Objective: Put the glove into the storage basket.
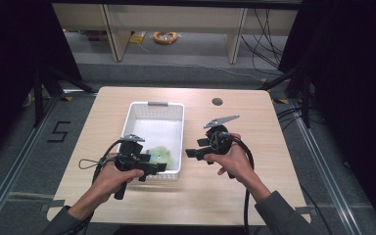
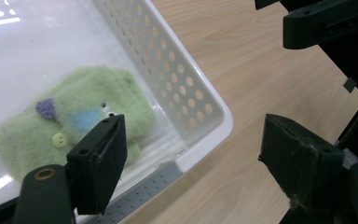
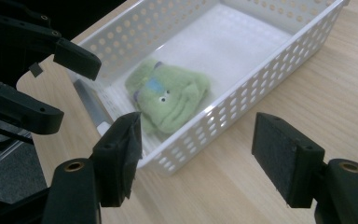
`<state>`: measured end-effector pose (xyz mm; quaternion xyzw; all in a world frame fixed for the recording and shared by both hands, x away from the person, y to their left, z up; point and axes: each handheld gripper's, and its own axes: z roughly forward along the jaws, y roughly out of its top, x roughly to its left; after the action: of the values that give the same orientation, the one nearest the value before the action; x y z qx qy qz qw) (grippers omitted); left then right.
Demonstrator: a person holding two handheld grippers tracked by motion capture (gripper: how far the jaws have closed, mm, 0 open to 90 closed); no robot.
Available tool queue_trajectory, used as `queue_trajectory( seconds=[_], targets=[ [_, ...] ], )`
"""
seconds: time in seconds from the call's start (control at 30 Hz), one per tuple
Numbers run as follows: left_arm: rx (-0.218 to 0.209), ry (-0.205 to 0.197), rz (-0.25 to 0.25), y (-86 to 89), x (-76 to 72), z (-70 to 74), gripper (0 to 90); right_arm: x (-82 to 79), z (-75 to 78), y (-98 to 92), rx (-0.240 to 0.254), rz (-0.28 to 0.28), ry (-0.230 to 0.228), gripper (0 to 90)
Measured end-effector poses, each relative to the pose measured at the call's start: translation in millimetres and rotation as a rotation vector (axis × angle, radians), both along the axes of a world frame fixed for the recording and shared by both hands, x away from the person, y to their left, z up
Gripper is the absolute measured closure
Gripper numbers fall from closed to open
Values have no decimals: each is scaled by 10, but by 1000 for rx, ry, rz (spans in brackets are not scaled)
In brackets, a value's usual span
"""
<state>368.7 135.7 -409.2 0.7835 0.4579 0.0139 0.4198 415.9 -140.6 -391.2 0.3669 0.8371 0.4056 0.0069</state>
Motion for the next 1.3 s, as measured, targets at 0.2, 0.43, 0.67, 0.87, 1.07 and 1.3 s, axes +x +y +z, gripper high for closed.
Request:
queue_trajectory(
  seconds=[0.2, 0.43, 0.67, 0.87, 1.07, 1.3],
  targets=[
    [-13, -7, -24, -24, -73, 5, 188, -71, -7, -84, 6, 11, -30, 333],
    [-18, -9, -51, -79, -128, -39, 157, -166, -9, -187, 7, -8, -62, 324],
    [-37, -18, -83, -155, -213, -70, 157, -239, -24, -277, 17, -10, -70, 316],
    [-47, -49, -95, -228, -297, -77, 158, -321, -61, -369, 40, -19, -61, 307],
    [-53, -74, -97, -282, -356, -77, 158, -426, -79, -450, 67, -33, -47, 302],
    [-48, -84, -120, -349, -424, -121, 159, -495, -135, -547, 78, -33, -80, 296]
  ],
)
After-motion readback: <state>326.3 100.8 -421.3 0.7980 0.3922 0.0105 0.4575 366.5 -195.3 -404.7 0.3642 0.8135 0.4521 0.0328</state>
